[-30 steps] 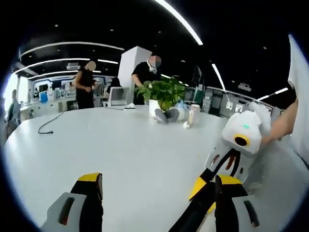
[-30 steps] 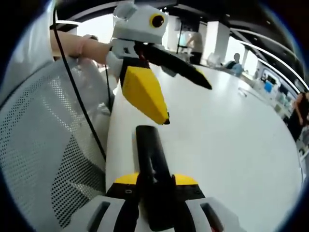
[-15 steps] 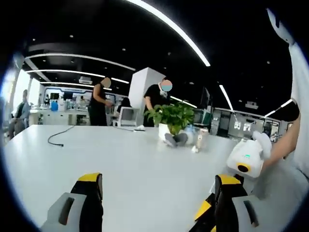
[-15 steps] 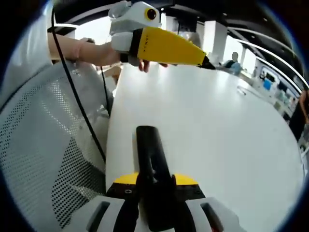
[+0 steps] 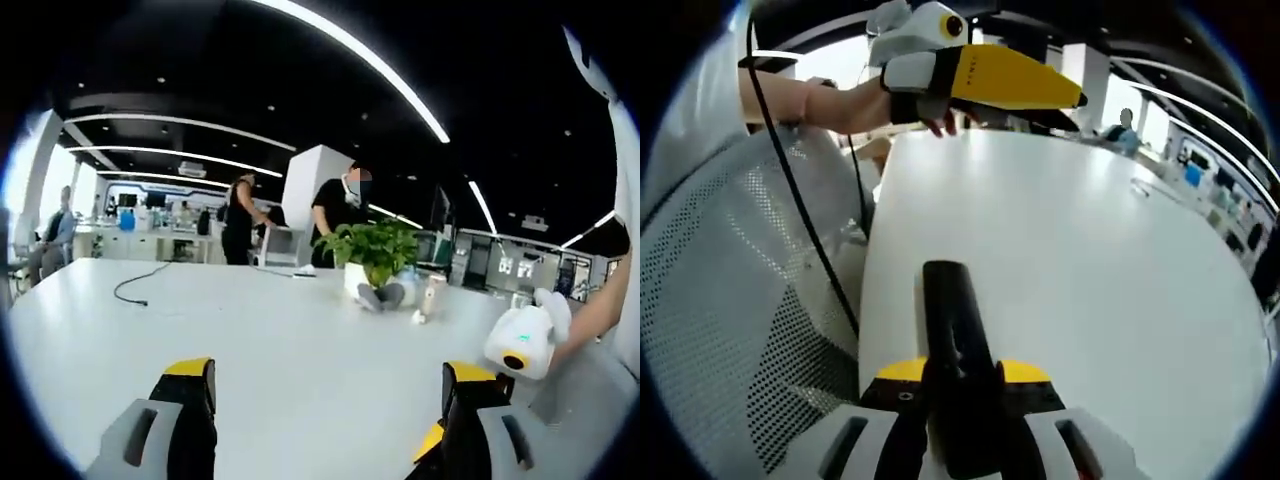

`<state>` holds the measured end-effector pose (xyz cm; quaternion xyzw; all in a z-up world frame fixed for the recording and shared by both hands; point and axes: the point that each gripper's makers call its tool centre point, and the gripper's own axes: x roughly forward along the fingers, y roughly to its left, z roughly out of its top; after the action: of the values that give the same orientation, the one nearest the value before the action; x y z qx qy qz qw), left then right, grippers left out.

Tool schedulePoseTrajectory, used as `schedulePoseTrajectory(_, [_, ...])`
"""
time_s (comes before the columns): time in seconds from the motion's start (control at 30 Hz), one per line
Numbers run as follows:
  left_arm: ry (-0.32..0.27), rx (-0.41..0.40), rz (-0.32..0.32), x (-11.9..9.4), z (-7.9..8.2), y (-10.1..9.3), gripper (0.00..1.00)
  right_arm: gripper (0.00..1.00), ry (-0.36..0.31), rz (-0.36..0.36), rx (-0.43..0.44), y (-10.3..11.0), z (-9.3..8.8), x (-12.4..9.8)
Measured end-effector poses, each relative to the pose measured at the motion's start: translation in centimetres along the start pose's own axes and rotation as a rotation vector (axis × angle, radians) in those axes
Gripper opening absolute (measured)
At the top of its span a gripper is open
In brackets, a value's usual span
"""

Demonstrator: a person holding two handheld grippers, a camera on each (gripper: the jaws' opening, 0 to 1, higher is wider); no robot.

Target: Press the specified remote control buttons in sequence, fully releasing each button before pressing the next.

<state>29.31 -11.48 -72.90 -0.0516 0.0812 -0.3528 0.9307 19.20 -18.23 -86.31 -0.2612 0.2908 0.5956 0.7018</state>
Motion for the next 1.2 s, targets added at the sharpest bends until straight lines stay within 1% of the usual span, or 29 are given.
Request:
schedulePoseTrajectory(0.03, [-0.004, 0.019, 0.015, -0.1, 0.4, 0.3, 0.97, 0.22, 0.000, 0.000, 0.000, 0.0, 0.0, 0.0])
schedulePoseTrajectory(0.13, [-0.025, 0.020, 0.035, -0.7, 1.6, 0.8, 0.98, 0.22, -0.001, 0.000, 0.001, 0.0, 0.0, 0.0])
schedulePoseTrajectory(0.23, [-0.032, 0.019, 0.036, -1.3, 2.1, 1.2, 1.00, 0.22, -0.004, 0.000, 0.001, 0.0, 0.0, 0.0])
schedulePoseTrajectory(0.3, [-0.003, -0.007, 0.022, -1.7, 1.7, 1.3, 1.00, 0.22, -0.004, 0.000, 0.000, 0.0, 0.0, 0.0])
schedulePoseTrajectory(0.33, [0.012, -0.013, 0.031, -2.0, 1.5, 1.7, 1.00, 0.22, -0.005, 0.000, -0.001, 0.0, 0.1, 0.0])
schedulePoseTrajectory(0.4, [0.021, -0.013, 0.040, -2.6, 1.5, 2.0, 1.00, 0.22, -0.005, 0.001, -0.003, 0.0, 0.1, 0.0])
schedulePoseTrajectory(0.53, [0.043, 0.005, 0.092, -4.1, 1.6, 3.1, 1.00, 0.22, -0.006, 0.002, -0.003, 0.0, 0.1, 0.1])
schedulePoseTrajectory(0.67, [0.039, 0.009, 0.121, -5.5, 2.4, 3.8, 1.00, 0.22, -0.009, 0.003, -0.005, 0.0, 0.2, 0.1])
schedulePoseTrajectory(0.77, [0.025, 0.022, 0.152, -6.4, 3.1, 4.2, 1.00, 0.22, -0.010, 0.004, -0.005, 0.0, 0.2, 0.2])
schedulePoseTrajectory(0.87, [0.012, 0.016, 0.174, -7.2, 3.4, 4.4, 1.00, 0.22, -0.011, 0.004, -0.005, 0.0, 0.2, 0.2])
schedulePoseTrajectory(0.97, [0.001, 0.012, 0.197, -8.2, 3.5, 4.3, 1.00, 0.22, -0.012, 0.004, -0.005, 0.0, 0.3, 0.2])
schedulePoseTrajectory(1.07, [0.005, 0.025, 0.224, -9.0, 3.2, 4.4, 1.00, 0.22, -0.013, 0.005, -0.005, 0.0, 0.2, 0.2])
schedulePoseTrajectory(1.2, [0.004, 0.005, 0.245, -9.9, 2.8, 4.4, 1.00, 0.22, -0.014, 0.005, -0.005, 0.0, 0.2, 0.2])
